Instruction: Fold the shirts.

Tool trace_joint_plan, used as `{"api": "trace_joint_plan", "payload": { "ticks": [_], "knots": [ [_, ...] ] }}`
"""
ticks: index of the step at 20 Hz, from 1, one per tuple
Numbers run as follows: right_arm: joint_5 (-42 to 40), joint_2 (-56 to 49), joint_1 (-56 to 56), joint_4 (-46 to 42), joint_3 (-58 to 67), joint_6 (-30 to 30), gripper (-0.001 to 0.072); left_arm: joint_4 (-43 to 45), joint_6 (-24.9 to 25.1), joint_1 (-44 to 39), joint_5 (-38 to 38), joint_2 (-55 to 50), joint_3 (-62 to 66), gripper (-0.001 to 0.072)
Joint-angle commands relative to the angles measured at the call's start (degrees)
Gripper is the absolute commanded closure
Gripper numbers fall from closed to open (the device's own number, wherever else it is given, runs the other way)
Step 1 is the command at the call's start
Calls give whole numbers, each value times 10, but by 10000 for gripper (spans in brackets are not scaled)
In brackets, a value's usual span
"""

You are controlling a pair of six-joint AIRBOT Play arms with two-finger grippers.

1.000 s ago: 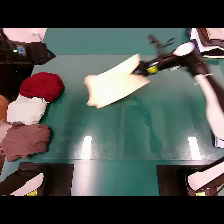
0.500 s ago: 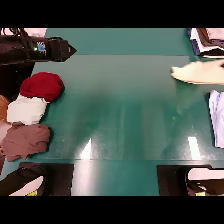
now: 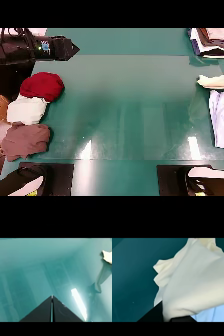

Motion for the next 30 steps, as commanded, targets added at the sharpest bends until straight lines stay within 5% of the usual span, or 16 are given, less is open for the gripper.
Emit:
{"api": "trace_joint_plan", "payload": {
  "ticks": [1,10,16,17,19,20,24,30],
  "knots": [
    [-7,40,-16,-3,1,1,697,-1,0,0,-1,-4,-2,686],
    [108,83,-86,-16,0,1,697,-1,7,0,-7,-4,-3,686],
    [154,120,-106,-133,-92,7,691,-1,21,0,-11,-4,-3,686],
    [158,132,-111,-162,-124,7,639,-1,21,0,-11,-4,-3,686],
    [161,154,-132,-195,-185,8,290,-1,22,0,-13,-4,-3,686],
    [163,164,-146,-203,-211,8,199,0,21,0,-12,-4,-3,686],
    [158,201,-217,-191,-289,8,192,1,22,0,-12,-4,-3,685],
    [97,247,-149,33,-299,7,200,0,21,0,-15,-4,-3,685]
  ]
}}
